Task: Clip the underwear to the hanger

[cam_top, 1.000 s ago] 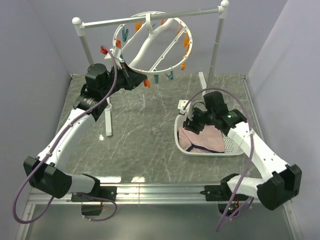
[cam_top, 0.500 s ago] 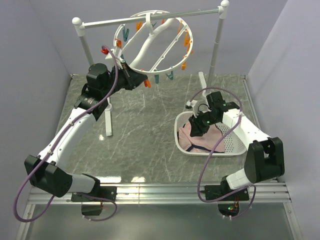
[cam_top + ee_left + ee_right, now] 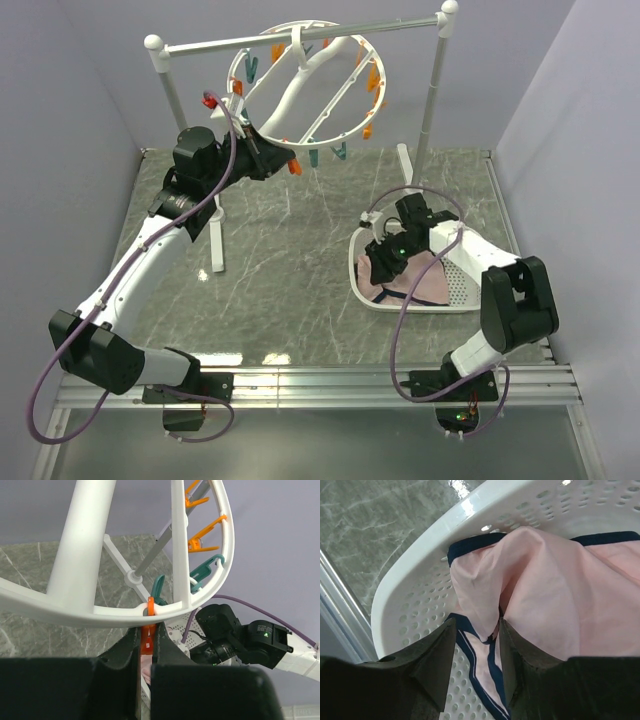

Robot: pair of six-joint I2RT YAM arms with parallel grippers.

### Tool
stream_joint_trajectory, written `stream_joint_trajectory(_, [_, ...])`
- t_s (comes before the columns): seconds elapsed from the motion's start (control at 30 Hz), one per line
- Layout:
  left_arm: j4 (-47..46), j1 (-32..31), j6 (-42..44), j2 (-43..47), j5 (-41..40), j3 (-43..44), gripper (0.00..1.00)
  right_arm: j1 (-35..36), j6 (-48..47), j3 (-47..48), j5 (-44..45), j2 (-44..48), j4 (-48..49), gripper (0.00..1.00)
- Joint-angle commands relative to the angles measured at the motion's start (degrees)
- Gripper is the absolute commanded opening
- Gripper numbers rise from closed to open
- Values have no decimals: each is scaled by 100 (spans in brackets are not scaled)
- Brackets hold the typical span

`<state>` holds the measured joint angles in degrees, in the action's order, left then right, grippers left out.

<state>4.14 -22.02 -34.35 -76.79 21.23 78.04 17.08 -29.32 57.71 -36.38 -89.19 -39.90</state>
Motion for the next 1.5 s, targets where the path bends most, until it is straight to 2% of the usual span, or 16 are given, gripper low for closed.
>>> stream_joint_trajectory(0.0, [-80,31,-54,-28,100,36,0,67,172,20,157,-142,307,49])
stream_joint_trajectory(0.13, [-71,31,-37,-28,109,71,0,76,155,73,193,-327,255,50])
stream_joint_trajectory(0.27, [-63,31,-28,-29,109,62,0,129,93,100,17,-354,132,47])
stream_joint_trajectory(0.33, [-80,40,-37,-20,118,36,0,190,84,73,-62,-336,105,43])
stream_joint_trajectory(0.43, [-54,40,-28,-20,109,27,0,199,41,152,-255,-327,-131,23])
stream_joint_trajectory(0.47, [-36,40,-28,-20,109,36,0,190,32,196,-290,-266,-228,12])
stream_joint_trajectory(0.6, [-10,40,-10,-2,109,53,0,-133,207,381,-572,225,-711,1])
stream_joint_trajectory(0.7, [-19,40,-37,-2,144,36,0,-502,348,565,-677,595,-1149,0])
stream_joint_trajectory(0.83, [-36,40,-81,6,170,27,0,-1485,506,759,-879,1068,-1687,0])
stream_joint_trajectory(0.9, [-36,40,-98,7,170,27,0,-1699,646,803,-914,1254,-1889,0])
stream_joint_trajectory(1.13, [-63,40,-116,42,179,18,0,-3596,1630,969,-1432,2027,-2004,0])
stream_joint_trajectory(1.17, [-80,40,-116,42,179,18,0,-3998,1979,1057,-1485,2098,-1900,0])
stream_joint_trajectory(1.27, [-98,40,-133,68,171,9,0,-4501,2822,1207,-1381,2388,-1628,0])
stream_joint_trajectory(1.47, [-98,49,-142,68,171,18,0,-4995,4196,1690,-634,3021,-1345,0])
